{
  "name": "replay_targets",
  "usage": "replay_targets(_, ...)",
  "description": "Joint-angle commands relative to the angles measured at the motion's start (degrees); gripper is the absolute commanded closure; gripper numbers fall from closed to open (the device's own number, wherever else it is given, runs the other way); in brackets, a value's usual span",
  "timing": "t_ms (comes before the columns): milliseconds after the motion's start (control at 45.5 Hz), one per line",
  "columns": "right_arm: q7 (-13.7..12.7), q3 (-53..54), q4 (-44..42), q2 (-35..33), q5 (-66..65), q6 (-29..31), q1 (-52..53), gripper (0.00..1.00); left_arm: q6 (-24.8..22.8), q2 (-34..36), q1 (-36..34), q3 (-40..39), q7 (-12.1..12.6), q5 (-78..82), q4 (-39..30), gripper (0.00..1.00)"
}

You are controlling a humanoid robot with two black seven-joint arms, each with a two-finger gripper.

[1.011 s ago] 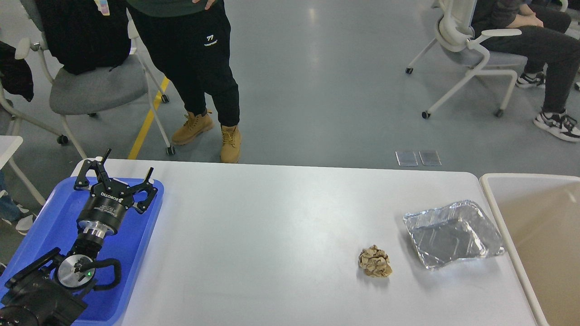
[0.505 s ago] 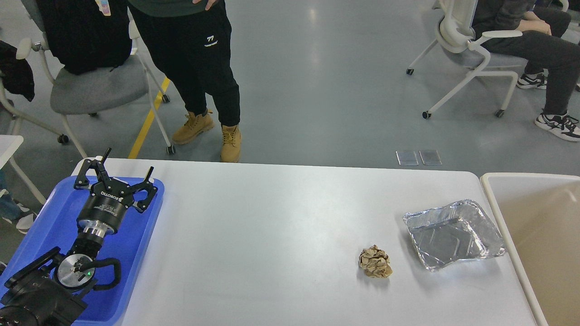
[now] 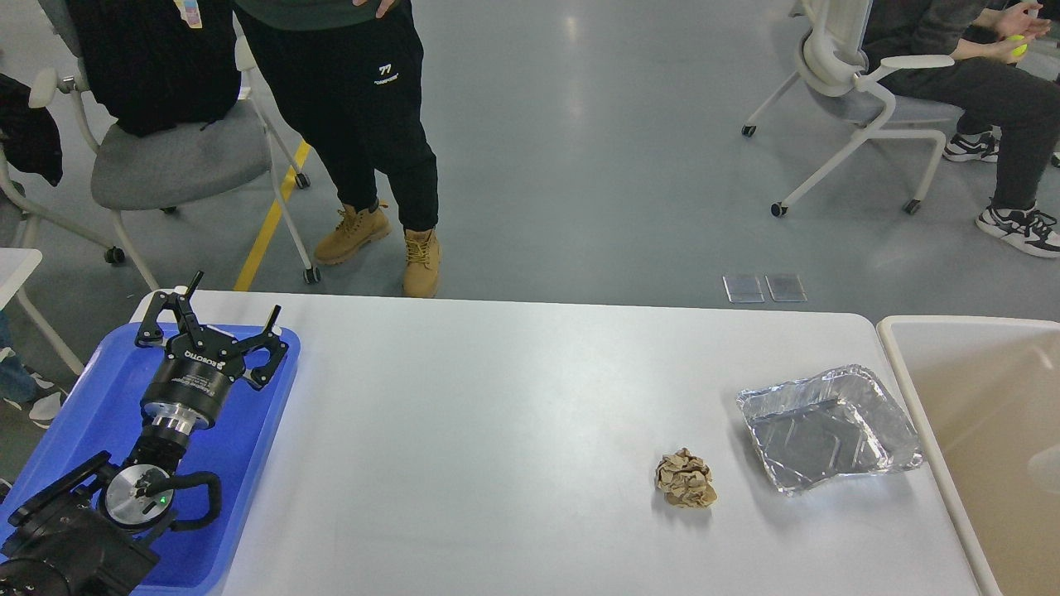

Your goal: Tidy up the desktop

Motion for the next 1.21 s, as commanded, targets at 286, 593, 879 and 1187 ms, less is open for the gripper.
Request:
replay_targets(286, 0.01, 2.76, -2.71, 1.61, 0.59, -3.95, -2.38, 0.20, 0.00, 0.00, 0.00, 0.00, 0.00, 0.00, 0.00, 0.01)
replay_targets(593, 0.10, 3.46, -2.19, 1.17, -0.46, -5.19, -1.68, 0.01, 0.00, 0.00, 0.00, 0.00, 0.00, 0.00, 0.00, 0.01)
replay_targets(879, 0.01, 2.50, 0.09, -3.84, -1.69, -5.01, 10.18, 0.01, 0.00, 0.00, 0.00, 0.00, 0.00, 0.00, 0.00, 0.01)
replay_targets(1187, 0.01, 1.97, 2.46, -3.58, -17.07, -4.40, 25.74, 0.01, 0.00, 0.00, 0.00, 0.00, 0.00, 0.00, 0.00, 0.01)
